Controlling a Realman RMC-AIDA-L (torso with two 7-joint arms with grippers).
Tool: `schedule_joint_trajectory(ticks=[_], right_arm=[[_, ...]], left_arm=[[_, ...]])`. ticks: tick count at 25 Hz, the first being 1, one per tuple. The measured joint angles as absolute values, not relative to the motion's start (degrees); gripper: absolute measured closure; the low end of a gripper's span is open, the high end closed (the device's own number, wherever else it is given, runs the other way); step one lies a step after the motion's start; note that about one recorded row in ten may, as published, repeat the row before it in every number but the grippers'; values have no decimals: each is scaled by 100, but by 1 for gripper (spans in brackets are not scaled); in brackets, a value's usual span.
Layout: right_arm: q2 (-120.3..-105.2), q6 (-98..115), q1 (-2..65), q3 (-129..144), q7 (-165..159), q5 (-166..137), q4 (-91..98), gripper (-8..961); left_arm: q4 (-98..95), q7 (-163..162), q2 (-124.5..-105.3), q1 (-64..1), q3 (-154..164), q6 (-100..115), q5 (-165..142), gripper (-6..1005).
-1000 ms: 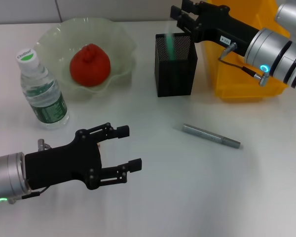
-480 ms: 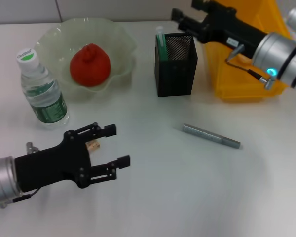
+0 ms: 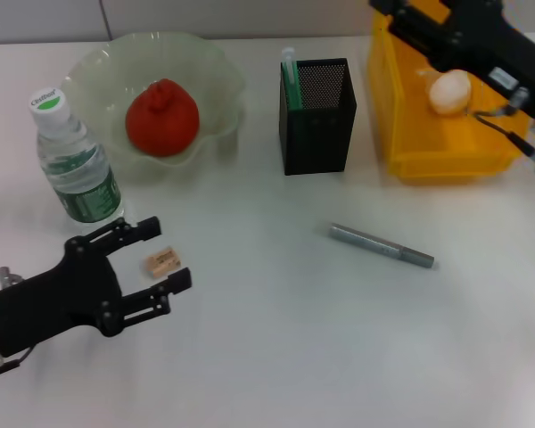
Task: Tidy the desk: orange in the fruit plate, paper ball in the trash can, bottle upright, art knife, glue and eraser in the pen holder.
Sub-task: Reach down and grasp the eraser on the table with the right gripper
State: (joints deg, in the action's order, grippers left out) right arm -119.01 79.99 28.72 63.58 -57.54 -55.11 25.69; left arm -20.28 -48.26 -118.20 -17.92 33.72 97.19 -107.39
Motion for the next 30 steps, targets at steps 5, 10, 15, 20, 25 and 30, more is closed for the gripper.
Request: schedule_joint_trajectory(ticks=[5,10,15,20,25,30], right_arm=[[-11746,8449,2598,6340,-6718,-6313,3148,252],[-11539,8800,2638,6220,-7594,-7406,3595,253],[-11512,8692,2882,6119,-8040,-8102,3632,253],[-11522,8729,2909,6114,-7993,-8586,3668,253],[-11492,8885,2856,6101,-8017,-9177,3739,254],[-11498,9068,2807,6099,-7637,-9973,3751,254]], left_arm=[[-2093,-4687,-11824,-1659,3245,9608,-10742,260],[-2073,-4681,-11824,-1649,3240,9606,-10749,261],[-2100,-4735,-11777,-1628,3239,9631,-10760,262],[-2126,-4714,-11751,-1661,3287,9508,-10832,263],[-2216,-4760,-11753,-1704,3291,9493,-10914,264],[-2300,-4791,-11779,-1781,3300,9349,-11030,265]])
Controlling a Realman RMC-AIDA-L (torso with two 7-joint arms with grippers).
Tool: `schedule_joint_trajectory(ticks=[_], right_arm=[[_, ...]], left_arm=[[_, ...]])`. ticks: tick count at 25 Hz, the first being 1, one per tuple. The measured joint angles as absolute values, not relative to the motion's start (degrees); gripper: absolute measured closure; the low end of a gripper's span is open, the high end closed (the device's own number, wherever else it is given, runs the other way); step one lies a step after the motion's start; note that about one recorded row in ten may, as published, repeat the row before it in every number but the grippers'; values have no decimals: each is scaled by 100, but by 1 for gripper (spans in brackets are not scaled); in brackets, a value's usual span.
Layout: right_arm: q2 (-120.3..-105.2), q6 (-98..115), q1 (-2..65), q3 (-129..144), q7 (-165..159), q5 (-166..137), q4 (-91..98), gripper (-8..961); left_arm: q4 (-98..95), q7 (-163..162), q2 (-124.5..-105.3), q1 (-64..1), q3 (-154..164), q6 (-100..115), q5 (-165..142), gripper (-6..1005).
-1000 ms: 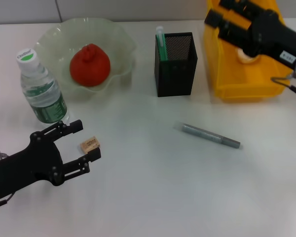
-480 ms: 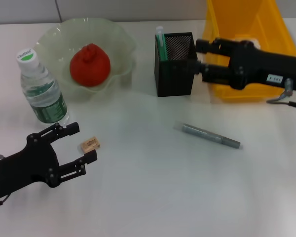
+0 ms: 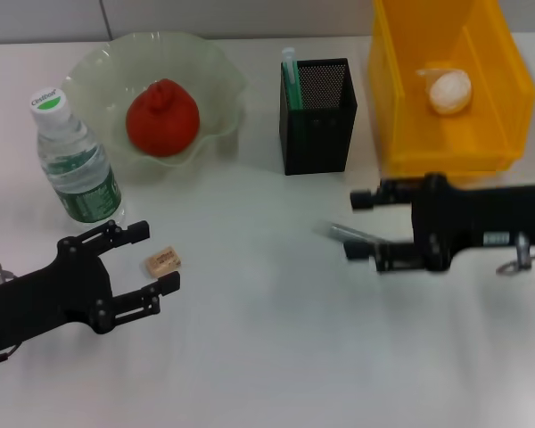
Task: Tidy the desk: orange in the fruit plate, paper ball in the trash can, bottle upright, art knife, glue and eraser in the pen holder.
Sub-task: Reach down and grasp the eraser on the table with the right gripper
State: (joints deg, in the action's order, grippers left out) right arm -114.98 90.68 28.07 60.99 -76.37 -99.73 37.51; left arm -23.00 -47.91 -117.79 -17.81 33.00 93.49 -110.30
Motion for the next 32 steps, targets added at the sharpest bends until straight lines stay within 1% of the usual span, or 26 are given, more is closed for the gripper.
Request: schedule_joint_trajectory(ticks=[1,6,17,32], right_arm=[[-11540,9076,2749,6102,-7336,-10131,3715,254],[-11614,9034,2608,6108,-7076,-10298,3680,255],[-11646,8998,2583,6075,-7049,-10427,3565,256],[-11673,9000,2575,6055,-7048,-10445,3569,259]], left_arm=[[-2305,-4797,-11788,-1827,3309,9230,-11086,265],[-2324,-4935,-11794,-1950,3314,9111,-11305,267],[-2386,-5125,-11819,-2151,3359,8438,-11539,269],[-2325,-5171,-11856,-2231,3583,7731,-11571,272]])
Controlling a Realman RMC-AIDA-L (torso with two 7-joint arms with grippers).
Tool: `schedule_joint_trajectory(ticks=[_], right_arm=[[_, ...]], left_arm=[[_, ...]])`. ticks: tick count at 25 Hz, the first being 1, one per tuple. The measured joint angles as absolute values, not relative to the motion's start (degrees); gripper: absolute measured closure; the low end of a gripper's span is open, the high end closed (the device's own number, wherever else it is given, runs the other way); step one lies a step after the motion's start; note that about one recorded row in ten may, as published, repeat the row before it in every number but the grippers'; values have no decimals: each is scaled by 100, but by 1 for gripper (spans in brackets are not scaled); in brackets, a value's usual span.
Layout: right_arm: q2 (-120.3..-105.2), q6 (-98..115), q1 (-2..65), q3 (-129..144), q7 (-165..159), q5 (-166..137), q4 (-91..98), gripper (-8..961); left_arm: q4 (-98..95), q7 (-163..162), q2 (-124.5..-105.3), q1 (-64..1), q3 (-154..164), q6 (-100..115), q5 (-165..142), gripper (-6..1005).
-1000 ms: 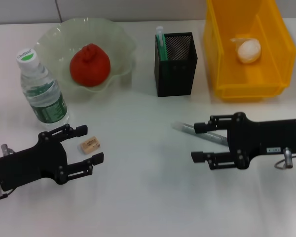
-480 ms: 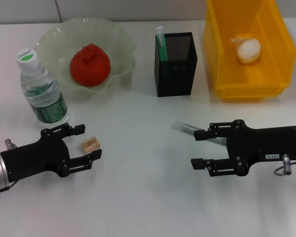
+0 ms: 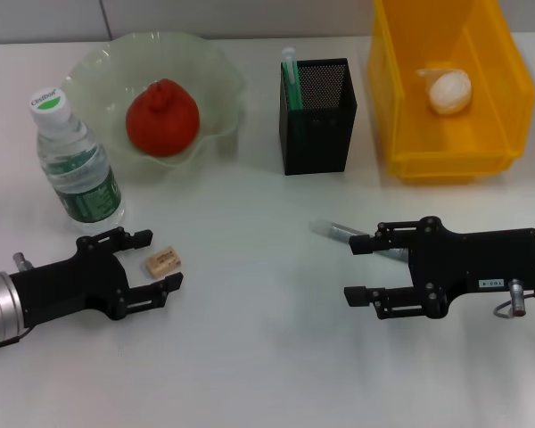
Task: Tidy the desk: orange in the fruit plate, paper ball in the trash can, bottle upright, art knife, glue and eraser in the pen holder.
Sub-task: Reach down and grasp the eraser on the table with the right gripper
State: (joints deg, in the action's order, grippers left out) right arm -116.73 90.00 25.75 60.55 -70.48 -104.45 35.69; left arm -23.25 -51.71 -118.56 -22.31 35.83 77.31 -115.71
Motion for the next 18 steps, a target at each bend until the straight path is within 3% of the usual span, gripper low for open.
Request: schedule_joint_trajectory(ticks=[11,16,18], right_arm=[[-11672,9000,2575,6033,-7048,-10422,3569,262],[-11672,9000,2574,5967,-7049,-10421,3569,263],[-11671,9000,2571,5946,-7051,-10421,3569,263]], left_arm=[[-2320,-5125,-11858,-2317,3598,7591,-11568,274],[-2317,-5124,-11864,-2333,3713,7515,-11562,445],[-2317,-5124,-11864,-2333,3713,7515,-11562,456]])
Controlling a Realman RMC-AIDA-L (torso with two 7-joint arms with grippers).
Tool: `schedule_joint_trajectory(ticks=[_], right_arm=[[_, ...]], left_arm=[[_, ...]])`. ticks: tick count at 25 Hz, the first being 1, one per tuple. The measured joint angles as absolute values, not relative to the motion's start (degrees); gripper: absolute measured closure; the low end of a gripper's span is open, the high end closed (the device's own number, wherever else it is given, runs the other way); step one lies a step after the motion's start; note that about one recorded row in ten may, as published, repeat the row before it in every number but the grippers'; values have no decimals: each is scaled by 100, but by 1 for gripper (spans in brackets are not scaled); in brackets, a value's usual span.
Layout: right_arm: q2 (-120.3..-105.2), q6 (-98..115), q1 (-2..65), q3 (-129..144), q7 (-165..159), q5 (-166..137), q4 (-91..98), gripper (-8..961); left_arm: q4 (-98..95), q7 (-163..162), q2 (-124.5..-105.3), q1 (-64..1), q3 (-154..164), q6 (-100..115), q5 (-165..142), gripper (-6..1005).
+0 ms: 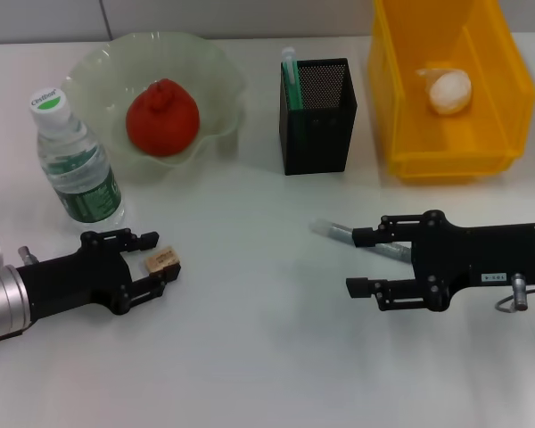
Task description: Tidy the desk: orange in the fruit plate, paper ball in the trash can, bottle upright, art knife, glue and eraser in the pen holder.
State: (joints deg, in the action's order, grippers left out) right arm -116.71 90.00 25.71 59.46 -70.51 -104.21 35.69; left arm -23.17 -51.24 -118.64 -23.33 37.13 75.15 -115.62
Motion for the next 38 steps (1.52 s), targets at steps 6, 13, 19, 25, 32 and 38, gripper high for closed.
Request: schedule_joint_trajectory(ticks=[6,13,19,25,32,38], right_arm=[[-11671,9005,2566,5947,-7066,-10421,3568,264],[-11671,9026,2566,5950,-7078,-10423,3568,264],[-11672,9043,2566,5951,-7086,-10423,3574,264],[-11672,9063,2530,5946,-7069,-10426,3573,264],[-11726,9090,2321,5573,-6717,-10418,3574,264],[-11923,9293,2011,4755,-5852,-10320,3442,263]], left_arm=[[-2311,-5124,-11876,-2373,3742,7368,-11564,490],[-2301,-5123,-11875,-2398,3744,7363,-11566,528],[-2301,-5143,-11874,-2410,3744,7478,-11548,636],[-2284,-5192,-11873,-2414,3684,8056,-11259,717],[-1698,-4976,-11883,-2592,3725,8576,-10550,716],[-881,-4548,-11915,-3058,3658,8601,-10354,715]])
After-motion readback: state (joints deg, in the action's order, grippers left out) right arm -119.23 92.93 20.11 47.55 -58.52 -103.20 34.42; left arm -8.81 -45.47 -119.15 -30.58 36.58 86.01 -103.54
